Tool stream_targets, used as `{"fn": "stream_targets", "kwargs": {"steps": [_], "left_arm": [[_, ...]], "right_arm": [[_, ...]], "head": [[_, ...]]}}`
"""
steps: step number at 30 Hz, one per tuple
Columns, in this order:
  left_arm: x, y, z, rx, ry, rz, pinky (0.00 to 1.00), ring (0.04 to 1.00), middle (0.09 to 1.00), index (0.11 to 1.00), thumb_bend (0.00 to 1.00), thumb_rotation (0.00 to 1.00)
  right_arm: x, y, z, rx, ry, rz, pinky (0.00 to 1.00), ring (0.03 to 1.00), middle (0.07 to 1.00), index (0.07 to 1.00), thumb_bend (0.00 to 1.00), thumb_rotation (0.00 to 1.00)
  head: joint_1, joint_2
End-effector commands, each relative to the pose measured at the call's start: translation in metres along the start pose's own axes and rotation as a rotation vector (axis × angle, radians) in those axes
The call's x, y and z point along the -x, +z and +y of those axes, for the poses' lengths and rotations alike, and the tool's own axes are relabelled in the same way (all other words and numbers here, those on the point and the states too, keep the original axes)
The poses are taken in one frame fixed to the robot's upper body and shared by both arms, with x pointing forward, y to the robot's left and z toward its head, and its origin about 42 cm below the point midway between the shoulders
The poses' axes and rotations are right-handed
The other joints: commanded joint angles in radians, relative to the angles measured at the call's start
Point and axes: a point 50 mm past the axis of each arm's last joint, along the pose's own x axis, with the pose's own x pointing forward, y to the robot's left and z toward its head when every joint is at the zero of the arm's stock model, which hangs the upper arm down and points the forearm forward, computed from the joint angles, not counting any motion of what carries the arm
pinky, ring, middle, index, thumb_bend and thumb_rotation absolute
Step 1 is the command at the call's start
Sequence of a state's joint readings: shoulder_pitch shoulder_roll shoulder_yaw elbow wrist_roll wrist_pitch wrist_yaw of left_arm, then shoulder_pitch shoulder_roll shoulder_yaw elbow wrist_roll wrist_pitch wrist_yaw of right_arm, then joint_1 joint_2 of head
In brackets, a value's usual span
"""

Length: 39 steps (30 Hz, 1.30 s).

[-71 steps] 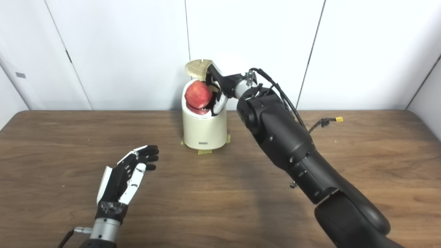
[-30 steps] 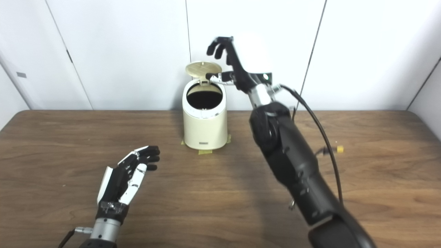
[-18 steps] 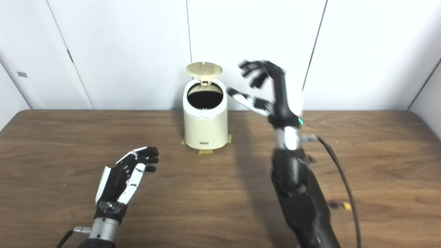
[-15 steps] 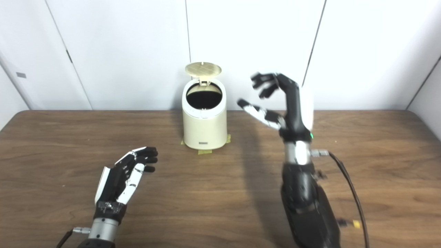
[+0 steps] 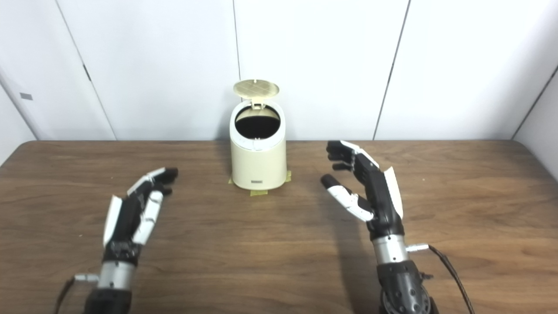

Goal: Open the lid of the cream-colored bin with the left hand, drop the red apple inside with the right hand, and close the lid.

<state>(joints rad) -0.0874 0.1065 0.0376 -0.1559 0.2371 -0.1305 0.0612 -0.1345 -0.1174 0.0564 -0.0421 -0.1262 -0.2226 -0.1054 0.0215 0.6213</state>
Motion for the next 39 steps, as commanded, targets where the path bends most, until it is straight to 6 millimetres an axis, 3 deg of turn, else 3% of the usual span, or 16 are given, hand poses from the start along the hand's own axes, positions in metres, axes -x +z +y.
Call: {"fn": "stream_targets", "kwargs": {"steps": [1,6,11,14,18,21,26,32,39], "left_arm": [[-0.030,0.030,0.008,0.009,0.032,-0.147,0.76,0.804,0.786,0.757,0.33,0.87],[-0.082,0.069,0.016,-0.119,-0.001,-0.227,0.83,0.847,0.824,0.818,0.42,0.99],[-0.154,0.140,0.022,-0.341,-0.089,-0.260,0.88,0.908,0.890,0.873,0.64,1.00],[-0.193,0.181,0.019,-0.473,-0.131,-0.256,0.98,0.987,0.949,0.898,0.77,1.00],[-0.229,0.222,0.000,-0.649,-0.179,-0.257,1.00,1.000,0.953,0.900,0.71,1.00],[-0.242,0.228,-0.013,-0.719,-0.183,-0.214,1.00,1.000,0.962,0.907,0.70,0.98],[-0.259,0.221,-0.037,-0.811,-0.205,-0.157,1.00,1.000,0.926,0.878,0.73,0.98],[-0.276,0.215,-0.055,-0.892,-0.272,-0.083,1.00,1.000,0.927,0.885,0.81,1.00],[-0.281,0.206,-0.076,-0.972,-0.315,-0.053,1.00,0.979,0.910,0.848,0.88,1.00]], "right_arm": [[-0.014,0.013,-0.003,-0.024,-0.007,-0.089,0.66,0.734,0.739,0.743,0.28,0.69],[-0.011,0.006,-0.003,-0.005,-0.012,-0.055,0.67,0.737,0.745,0.750,0.27,0.73],[-0.005,-0.004,-0.003,-0.007,-0.027,-0.037,0.63,0.686,0.719,0.740,0.26,0.71],[-0.002,-0.010,-0.003,0.000,-0.030,-0.032,0.63,0.691,0.717,0.735,0.26,0.70],[0.000,-0.012,-0.002,0.008,-0.024,-0.023,0.62,0.688,0.714,0.732,0.27,0.67],[0.001,-0.013,0.000,0.015,-0.023,-0.019,0.61,0.686,0.714,0.730,0.27,0.69],[0.002,-0.014,0.001,0.020,-0.015,-0.005,0.61,0.689,0.716,0.730,0.27,0.69],[0.003,-0.015,0.002,0.026,-0.009,0.006,0.60,0.695,0.717,0.728,0.27,0.69],[0.003,-0.015,0.004,0.004,0.004,0.012,0.58,0.688,0.709,0.717,0.27,0.70]], "head": [[0.002,-0.001],[0.008,-0.002],[0.008,0.000],[0.012,-0.001],[0.006,-0.001],[0.003,-0.003],[0.000,-0.003],[0.006,-0.005],[-0.002,-0.015]]}}
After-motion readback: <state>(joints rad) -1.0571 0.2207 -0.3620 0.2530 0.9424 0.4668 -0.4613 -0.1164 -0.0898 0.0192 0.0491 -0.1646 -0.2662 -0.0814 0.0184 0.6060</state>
